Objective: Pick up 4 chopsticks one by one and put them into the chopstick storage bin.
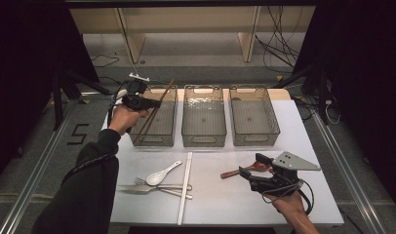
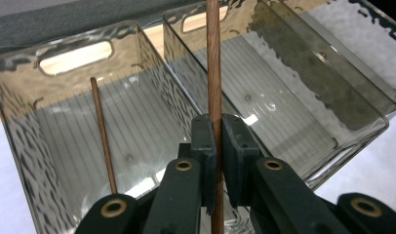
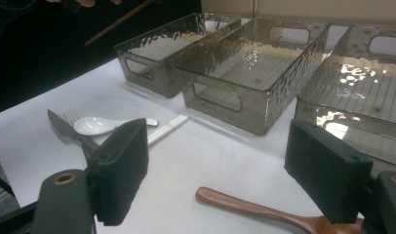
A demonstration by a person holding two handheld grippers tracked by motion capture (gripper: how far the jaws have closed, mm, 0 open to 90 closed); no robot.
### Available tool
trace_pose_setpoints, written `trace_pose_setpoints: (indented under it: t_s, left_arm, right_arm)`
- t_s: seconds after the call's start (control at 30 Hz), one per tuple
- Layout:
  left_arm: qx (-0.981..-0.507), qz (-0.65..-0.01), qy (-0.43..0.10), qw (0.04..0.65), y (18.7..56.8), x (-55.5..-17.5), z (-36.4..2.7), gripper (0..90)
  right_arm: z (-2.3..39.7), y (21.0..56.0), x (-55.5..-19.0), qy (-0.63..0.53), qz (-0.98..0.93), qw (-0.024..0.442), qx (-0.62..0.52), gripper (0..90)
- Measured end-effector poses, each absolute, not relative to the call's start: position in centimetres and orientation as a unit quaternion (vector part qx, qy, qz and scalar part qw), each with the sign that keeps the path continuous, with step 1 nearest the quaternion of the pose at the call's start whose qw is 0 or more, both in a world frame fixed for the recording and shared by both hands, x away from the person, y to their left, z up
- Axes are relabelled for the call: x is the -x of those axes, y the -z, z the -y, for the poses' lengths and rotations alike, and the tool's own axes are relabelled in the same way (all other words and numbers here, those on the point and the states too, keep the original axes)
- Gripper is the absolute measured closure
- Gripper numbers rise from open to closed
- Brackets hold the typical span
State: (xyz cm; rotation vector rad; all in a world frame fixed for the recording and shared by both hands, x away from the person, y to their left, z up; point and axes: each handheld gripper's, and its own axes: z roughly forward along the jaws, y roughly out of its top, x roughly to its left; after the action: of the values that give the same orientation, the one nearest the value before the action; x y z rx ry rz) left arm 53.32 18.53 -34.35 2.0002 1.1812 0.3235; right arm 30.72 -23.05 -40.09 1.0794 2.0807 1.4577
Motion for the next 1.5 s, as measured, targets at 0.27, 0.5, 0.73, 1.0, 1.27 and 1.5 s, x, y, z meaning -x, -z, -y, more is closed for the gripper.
trace_pose_setpoints:
  t_s: [0.27,0.5,0.73,1.0,1.27,1.5]
  left_arm:
    - [-0.779,-0.467,-0.136,0.396,34.8,-55.1,-19.3,84.0]
    - [-0.779,-0.466,-0.146,0.393,35.0,-56.4,-19.5,84.0]
    - [-0.774,-0.470,-0.164,0.392,34.7,-57.6,-19.7,83.9]
    - [-0.780,-0.464,-0.176,0.382,35.7,-58.1,-19.5,83.8]
    - [-0.770,-0.473,-0.177,0.389,36.5,-58.3,-20.0,83.5]
    - [-0.768,-0.475,-0.192,0.383,37.7,-58.3,-20.1,83.4]
  right_arm:
    - [23.0,40.1,-30.7,-0.519,-0.740,0.188,-0.384,24.8]
    - [23.0,40.1,-30.7,-0.520,-0.740,0.187,-0.383,24.8]
    - [23.0,40.1,-30.7,-0.521,-0.741,0.185,-0.382,24.8]
    - [23.0,40.1,-30.7,-0.521,-0.741,0.185,-0.381,24.8]
    - [23.0,40.1,-30.7,-0.521,-0.741,0.184,-0.382,24.8]
    - [23.0,40.1,-30.6,-0.521,-0.741,0.185,-0.380,24.8]
